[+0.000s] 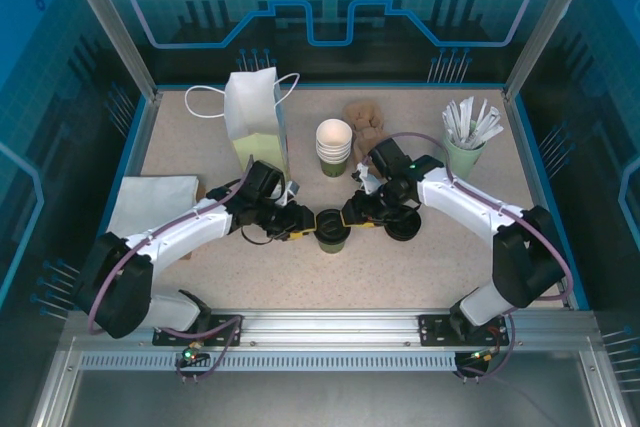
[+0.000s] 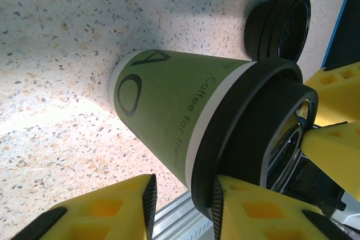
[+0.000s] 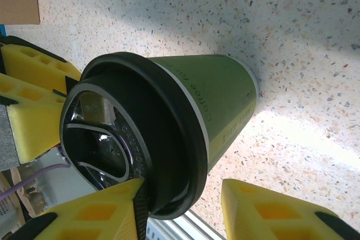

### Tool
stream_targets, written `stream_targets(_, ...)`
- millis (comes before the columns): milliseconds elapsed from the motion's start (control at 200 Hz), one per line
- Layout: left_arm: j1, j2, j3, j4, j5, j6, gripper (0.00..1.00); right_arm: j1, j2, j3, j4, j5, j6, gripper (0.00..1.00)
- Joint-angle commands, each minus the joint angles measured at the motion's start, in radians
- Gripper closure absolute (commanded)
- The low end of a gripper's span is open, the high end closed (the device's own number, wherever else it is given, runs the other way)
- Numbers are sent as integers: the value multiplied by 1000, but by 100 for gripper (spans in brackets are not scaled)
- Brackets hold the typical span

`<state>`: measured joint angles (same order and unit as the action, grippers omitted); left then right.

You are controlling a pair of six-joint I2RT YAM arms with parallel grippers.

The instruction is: Pack the takeout coffee

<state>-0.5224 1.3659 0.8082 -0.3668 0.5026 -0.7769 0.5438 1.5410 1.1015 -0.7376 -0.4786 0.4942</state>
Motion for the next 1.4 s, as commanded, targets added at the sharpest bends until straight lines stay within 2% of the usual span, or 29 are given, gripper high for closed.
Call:
stream_targets(0,6,31,-30,-67,-39,36,70,14,36,8,-84,63,-19,62)
stream_targets(395,6,43,-74,-82,-57,53,75,16,103,-5,-154,96,-34,66)
stream_targets(760,7,58,-97,-75,-73,57,75,16,136,-24,-199,167,-47,68)
stream_targets(986,6,58,-75,-74,-70,55,75,15,125,0,-199,169,-44,68)
stream_targets(1396,6,68,-75,-75,-75,63,75,29,206,-29,-217,210,-66,68)
